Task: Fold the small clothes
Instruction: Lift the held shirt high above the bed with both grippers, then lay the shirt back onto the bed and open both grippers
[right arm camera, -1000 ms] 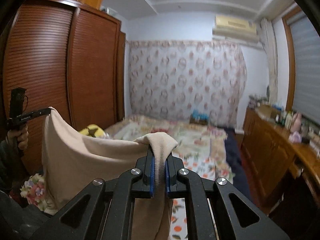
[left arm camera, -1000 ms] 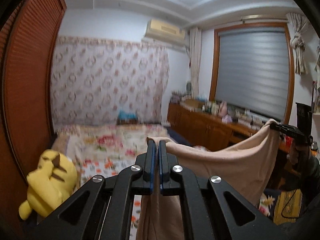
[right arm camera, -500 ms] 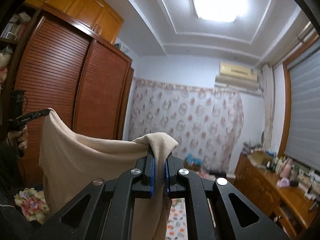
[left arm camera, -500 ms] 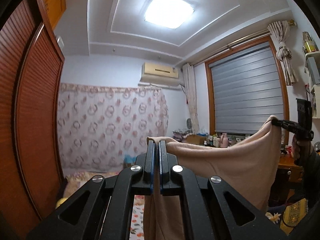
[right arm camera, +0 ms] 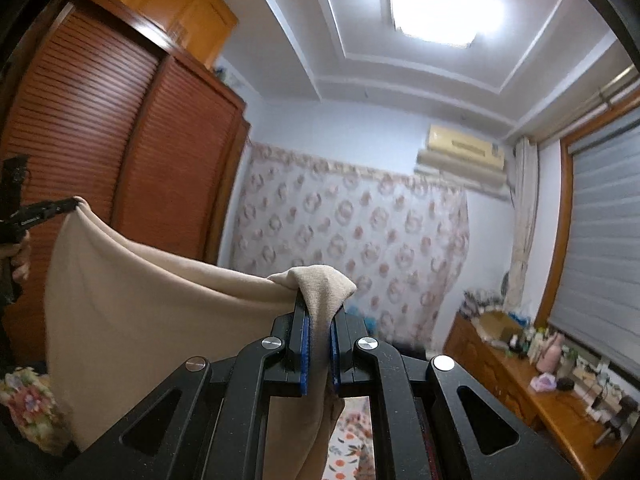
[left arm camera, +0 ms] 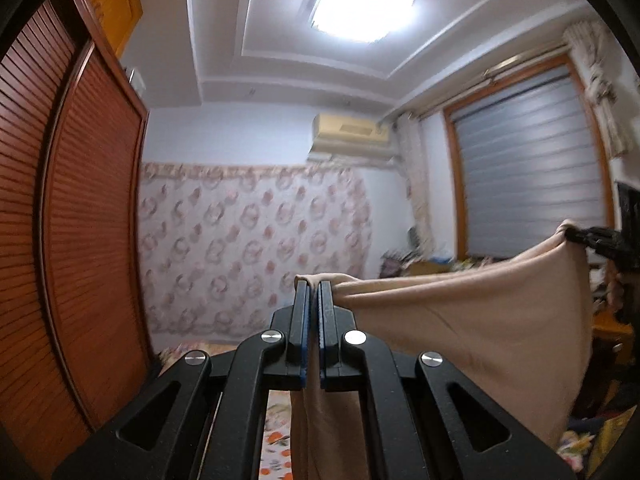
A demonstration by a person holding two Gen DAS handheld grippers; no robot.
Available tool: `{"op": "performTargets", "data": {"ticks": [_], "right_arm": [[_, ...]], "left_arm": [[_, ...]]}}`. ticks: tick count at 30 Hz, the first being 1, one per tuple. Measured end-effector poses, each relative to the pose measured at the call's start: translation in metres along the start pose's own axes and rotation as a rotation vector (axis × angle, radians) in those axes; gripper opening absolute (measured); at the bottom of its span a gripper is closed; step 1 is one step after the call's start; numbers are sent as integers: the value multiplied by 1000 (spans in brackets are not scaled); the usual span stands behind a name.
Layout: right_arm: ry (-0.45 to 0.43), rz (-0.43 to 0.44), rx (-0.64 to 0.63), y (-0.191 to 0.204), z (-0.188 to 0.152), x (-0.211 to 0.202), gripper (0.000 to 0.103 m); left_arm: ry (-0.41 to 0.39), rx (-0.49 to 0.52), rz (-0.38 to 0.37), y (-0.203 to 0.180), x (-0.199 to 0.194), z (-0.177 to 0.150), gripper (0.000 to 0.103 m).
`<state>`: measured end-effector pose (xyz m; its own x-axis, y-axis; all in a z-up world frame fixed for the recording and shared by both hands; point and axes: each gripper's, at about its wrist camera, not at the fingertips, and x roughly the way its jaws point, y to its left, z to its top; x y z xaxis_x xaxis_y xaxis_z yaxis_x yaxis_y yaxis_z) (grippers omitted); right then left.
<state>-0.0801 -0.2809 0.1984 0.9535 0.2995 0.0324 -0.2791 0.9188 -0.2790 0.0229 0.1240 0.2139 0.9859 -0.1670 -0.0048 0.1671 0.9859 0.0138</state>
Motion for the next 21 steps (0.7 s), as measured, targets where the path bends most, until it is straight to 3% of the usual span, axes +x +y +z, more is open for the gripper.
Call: {"op": "performTargets", "data": {"ticks": [3,9,14,15,17,18,19,21], "right_arm": [[93,6,8,-7,-15,59,8],[290,3,16,5,-80,188,8],[404,-9,45,19,-130,262,8],[433,-3,45,22,-137,272,8],[505,-13,32,29,-153,295,8],[535,-21,28,32,-160,303,9],[564,-36,22,32,-162,311,15],[617,-62,34,33,-164,324,29]], "left_arm": [[115,30,86,7,68,-32,4],[293,-34,127,50,177,-111,4],[425,-58,154,50,222,-176,4],[458,-59,134,48,227,-191,7],[518,-72,106,46,235,-205,27],[544,-74,98,43,234,-215,32],[554,-75,90,42,232,-219,43],[575,-85,57,39,223,-227,51]]}}
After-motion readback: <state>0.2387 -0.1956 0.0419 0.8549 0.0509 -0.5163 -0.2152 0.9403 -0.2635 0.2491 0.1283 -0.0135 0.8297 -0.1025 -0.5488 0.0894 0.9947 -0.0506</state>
